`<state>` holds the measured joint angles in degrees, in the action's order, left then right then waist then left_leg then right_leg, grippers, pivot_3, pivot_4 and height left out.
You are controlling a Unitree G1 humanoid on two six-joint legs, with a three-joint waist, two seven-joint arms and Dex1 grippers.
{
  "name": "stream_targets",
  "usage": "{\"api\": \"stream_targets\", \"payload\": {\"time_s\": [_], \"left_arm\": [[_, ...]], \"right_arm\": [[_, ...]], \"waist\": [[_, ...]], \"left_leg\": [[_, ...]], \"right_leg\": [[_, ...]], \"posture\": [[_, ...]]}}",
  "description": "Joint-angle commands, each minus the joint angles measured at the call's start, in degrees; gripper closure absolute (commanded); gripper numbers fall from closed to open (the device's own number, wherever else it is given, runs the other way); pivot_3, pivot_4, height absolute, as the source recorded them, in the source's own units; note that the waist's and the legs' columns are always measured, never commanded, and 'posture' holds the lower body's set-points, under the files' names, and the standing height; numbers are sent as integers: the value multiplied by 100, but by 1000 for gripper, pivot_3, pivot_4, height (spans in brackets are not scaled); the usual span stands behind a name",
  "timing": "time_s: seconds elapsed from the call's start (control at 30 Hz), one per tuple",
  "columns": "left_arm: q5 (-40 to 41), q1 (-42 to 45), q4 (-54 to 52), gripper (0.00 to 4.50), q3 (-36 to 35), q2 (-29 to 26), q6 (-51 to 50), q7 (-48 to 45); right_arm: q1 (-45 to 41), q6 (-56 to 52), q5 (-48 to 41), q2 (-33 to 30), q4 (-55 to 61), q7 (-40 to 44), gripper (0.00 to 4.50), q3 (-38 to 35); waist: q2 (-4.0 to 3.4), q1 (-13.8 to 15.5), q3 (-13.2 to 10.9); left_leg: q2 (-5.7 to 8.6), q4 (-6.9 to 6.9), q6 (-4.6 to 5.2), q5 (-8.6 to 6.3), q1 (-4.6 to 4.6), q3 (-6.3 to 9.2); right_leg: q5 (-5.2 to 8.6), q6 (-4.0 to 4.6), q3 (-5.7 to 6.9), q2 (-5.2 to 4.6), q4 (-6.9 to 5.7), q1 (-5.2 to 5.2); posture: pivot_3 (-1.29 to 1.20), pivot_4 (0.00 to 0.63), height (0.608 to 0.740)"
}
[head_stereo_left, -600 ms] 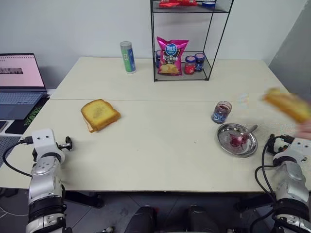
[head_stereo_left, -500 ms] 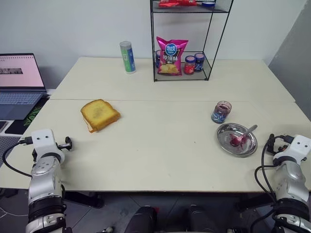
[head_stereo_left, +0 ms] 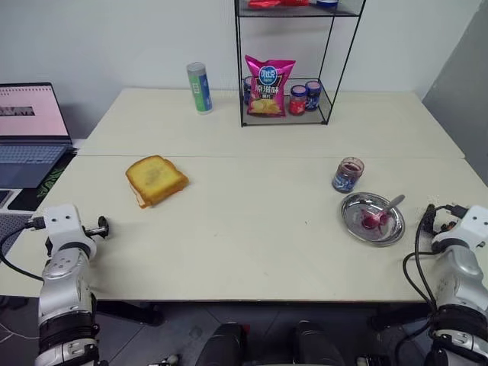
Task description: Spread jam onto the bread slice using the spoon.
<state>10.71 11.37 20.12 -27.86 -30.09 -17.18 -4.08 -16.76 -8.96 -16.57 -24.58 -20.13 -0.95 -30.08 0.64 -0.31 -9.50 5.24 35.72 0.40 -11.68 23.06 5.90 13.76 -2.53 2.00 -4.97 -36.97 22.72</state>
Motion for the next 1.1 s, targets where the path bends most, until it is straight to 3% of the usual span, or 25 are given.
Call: {"api": "stream_targets", "payload": {"time_s": [0.03, 0.2, 0.4, 0.63, 0.8, 1.1], "left_arm": [[463, -40, -993, 0, -84, -204, 167, -733], [613, -359, -1918, 0, 403, -470, 36, -1752], [730, -512, -2356, 0, 766, -350, -394, -2037], [673, -174, -1810, 0, 1063, -85, -442, -2055], [544, 140, -1294, 0, 1087, -70, -255, -1973], [603, 282, -1144, 0, 1114, -25, -201, -2171]], "right_arm": [[-645, -368, -388, -352, 1140, 452, 26, 185], [-1327, -1413, -1225, -657, 1964, 1529, 26, 649], [-1510, -2737, -2128, -998, 2911, 3160, 26, 1788], [-1543, -3592, -2642, -751, 3585, 4422, 26, 3264], [-1519, -3420, -2275, -390, 3501, 4401, 26, 3744], [-1457, -3430, -2107, -254, 3570, 4364, 26, 3732]], "waist": [[-1, 2, -9], [1, 17, -8], [-1, 22, -13], [4, 28, -17], [8, 42, -18], [9, 41, -19]], "left_leg": [[0, 0, 0, 0, 3, 0], [-6, -1, -3, 2, 55, 7], [3, -1, 7, -6, 80, 11], [1, 3, 6, -6, 82, 21], [9, 10, 5, -6, 84, 27], [11, 7, 0, -8, 86, 28]], "right_leg": [[-2, -3, 2, 0, -1, 5], [-10, -13, 15, 2, -1, 53], [-9, 6, 18, -4, 9, 65], [5, -17, 27, -4, 4, 70], [-3, -30, 27, -4, 5, 70], [-9, -24, 24, -4, 3, 79]], "posture": [[0, 150, 740], [0, 150, 740], [0, 150, 740], [0, 150, 740], [0, 150, 740], [0, 150, 740]]}}
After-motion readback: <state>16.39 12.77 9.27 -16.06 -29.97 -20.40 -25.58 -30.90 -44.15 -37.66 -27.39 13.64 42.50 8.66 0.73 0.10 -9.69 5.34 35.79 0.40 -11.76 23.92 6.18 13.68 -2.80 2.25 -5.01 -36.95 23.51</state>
